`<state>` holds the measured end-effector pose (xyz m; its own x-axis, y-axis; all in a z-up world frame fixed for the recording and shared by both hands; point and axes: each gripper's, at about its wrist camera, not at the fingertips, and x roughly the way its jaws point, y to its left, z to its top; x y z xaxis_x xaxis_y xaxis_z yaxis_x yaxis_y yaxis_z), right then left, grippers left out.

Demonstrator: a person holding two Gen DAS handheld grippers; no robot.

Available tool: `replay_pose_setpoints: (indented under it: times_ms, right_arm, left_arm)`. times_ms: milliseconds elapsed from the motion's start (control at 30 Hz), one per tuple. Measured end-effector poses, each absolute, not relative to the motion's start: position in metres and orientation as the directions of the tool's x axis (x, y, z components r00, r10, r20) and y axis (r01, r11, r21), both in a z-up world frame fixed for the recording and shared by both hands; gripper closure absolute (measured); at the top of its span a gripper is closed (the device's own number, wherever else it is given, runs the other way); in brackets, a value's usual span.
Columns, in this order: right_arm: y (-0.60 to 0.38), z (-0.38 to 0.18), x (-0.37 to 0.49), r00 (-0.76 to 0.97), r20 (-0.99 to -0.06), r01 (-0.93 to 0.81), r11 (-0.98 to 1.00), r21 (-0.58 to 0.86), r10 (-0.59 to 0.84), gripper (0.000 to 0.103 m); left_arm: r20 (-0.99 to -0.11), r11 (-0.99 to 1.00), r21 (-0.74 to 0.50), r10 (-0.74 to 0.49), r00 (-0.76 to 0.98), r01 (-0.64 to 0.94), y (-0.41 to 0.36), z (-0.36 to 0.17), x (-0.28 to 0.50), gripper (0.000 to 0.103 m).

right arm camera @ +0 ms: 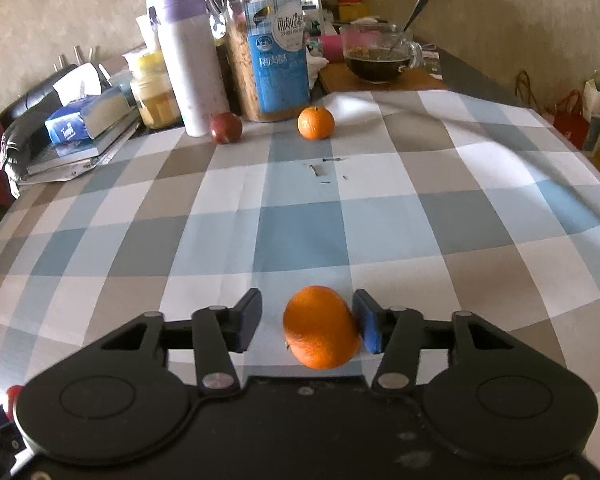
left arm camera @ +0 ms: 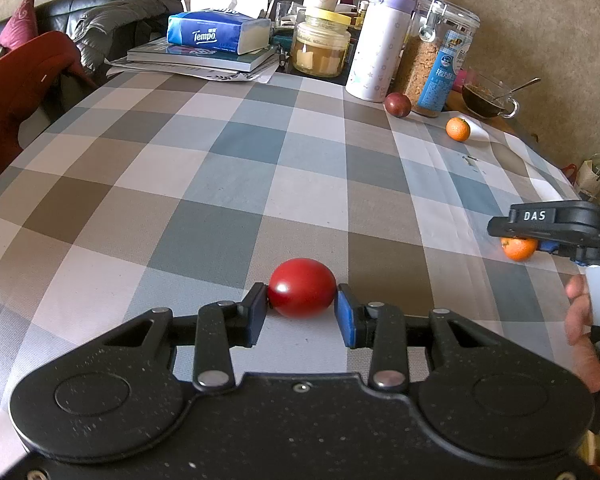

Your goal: Organize fruits

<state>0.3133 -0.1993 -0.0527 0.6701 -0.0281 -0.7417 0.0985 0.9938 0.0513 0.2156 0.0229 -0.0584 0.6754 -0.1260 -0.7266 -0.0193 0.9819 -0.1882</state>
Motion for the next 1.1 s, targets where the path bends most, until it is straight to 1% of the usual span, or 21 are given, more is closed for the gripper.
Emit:
replay_pose_setpoints:
  times_ms: [33, 133, 233, 533, 600, 733, 900, 1100]
  right_arm:
    - [-0.200, -0.052, 0.313, 0.670, -0.741, 0.105, 0.993, 0.051, -0.033, 0.064]
    - [-0.208, -0.049, 0.309, 0.656, -0.754, 0.119, 0.986, 0.115, 0.009, 0.065]
    - [-0.214, -0.042, 0.296, 0.664, -0.746, 0.131, 0.975, 0.179, 0.047, 0.065]
    - [-0.218, -0.022, 0.229, 0.719, -0.684, 0.128, 0.944, 0.304, 0.122, 0.065]
    - [-0.212, -0.022, 0.213, 0.734, -0.670, 0.128, 0.946, 0.297, 0.111, 0.065]
    - [-0.197, -0.026, 0.191, 0.771, -0.635, 0.128, 0.964, 0.232, 0.051, 0.065]
    - [-0.191, -0.033, 0.180, 0.772, -0.629, 0.094, 0.961, 0.259, 0.094, 0.065]
    - [-0.188, -0.033, 0.175, 0.776, -0.621, 0.068, 0.963, 0.259, 0.112, 0.065]
  left_arm:
    - [-0.727, 0.982, -0.189, -0.126, 0.675, -0.019, 0.023, -0.058, 0.216, 0.057]
    - [-0.727, 0.982, -0.188, -0.126, 0.675, -0.019, 0.023, -0.058, 0.216, 0.057]
    - [-0.726, 0.982, -0.188, -0.126, 0.676, -0.019, 0.023, -0.058, 0.215, 0.057]
    - [-0.726, 0.982, -0.189, -0.126, 0.676, -0.020, 0.023, -0.058, 0.216, 0.057]
    - [-0.726, 0.982, -0.188, -0.126, 0.676, -0.020, 0.023, -0.058, 0.215, 0.057]
    - [-0.726, 0.981, -0.194, -0.126, 0.676, -0.025, 0.023, -0.058, 0.216, 0.057]
    - [-0.703, 0.984, -0.174, -0.104, 0.703, -0.028, 0.021, -0.055, 0.214, 0.057]
    - [-0.707, 0.986, -0.164, -0.106, 0.699, -0.017, 0.018, -0.055, 0.216, 0.054]
